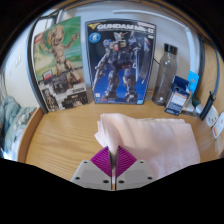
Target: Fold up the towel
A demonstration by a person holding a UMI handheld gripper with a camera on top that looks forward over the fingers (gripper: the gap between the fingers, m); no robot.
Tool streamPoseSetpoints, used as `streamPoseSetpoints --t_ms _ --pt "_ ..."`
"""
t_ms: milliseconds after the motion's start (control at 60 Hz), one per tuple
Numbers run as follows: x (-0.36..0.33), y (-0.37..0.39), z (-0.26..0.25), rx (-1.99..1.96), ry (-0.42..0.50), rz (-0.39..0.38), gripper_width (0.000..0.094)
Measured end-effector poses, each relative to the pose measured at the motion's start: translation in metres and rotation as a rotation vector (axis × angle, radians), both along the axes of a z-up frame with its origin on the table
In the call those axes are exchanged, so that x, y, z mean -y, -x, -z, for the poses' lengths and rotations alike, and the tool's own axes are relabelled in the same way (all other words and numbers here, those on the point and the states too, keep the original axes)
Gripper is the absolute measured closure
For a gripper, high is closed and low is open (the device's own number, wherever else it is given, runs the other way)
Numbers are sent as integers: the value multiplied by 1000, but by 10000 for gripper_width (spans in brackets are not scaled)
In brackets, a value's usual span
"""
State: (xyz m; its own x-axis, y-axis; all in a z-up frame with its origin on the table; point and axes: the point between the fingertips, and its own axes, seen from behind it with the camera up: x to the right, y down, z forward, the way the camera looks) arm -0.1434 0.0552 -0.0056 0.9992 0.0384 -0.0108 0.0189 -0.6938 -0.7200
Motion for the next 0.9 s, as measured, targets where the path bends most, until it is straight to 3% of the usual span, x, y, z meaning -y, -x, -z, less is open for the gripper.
streamPoseSetpoints --t_ms 183,367,400,417,433,467,483,517,550,567,583,633,683,700,717,833,900 --pt "-9 -33 -76 -138 -80 50 900" --pt "-8 -134 -114 -193 -103 151 900" --pt "-6 -156 -111 -192 -101 176 845" --pt "-6 -166 -109 -190 -93 186 769" --pt "-4 -177 -105 -185 -93 197 788" --pt "-4 -196 -97 -176 -73 218 678" --pt "-3 -206 -91 -168 -65 227 725" --pt "-1 -223 -80 -151 -48 235 726" --pt "3 -240 -67 -131 -28 241 681" --pt "4 -247 -60 -121 -20 242 645" --pt "5 -253 -53 -113 -5 243 551" --pt "8 -272 -37 -92 22 250 439" --pt "13 -285 -26 -85 46 249 425" --pt "14 -288 -24 -88 51 245 372" --pt "16 -290 -24 -93 52 241 393" --pt "20 -297 -47 -111 17 209 188" --pt "22 -294 -75 -114 -17 183 159"
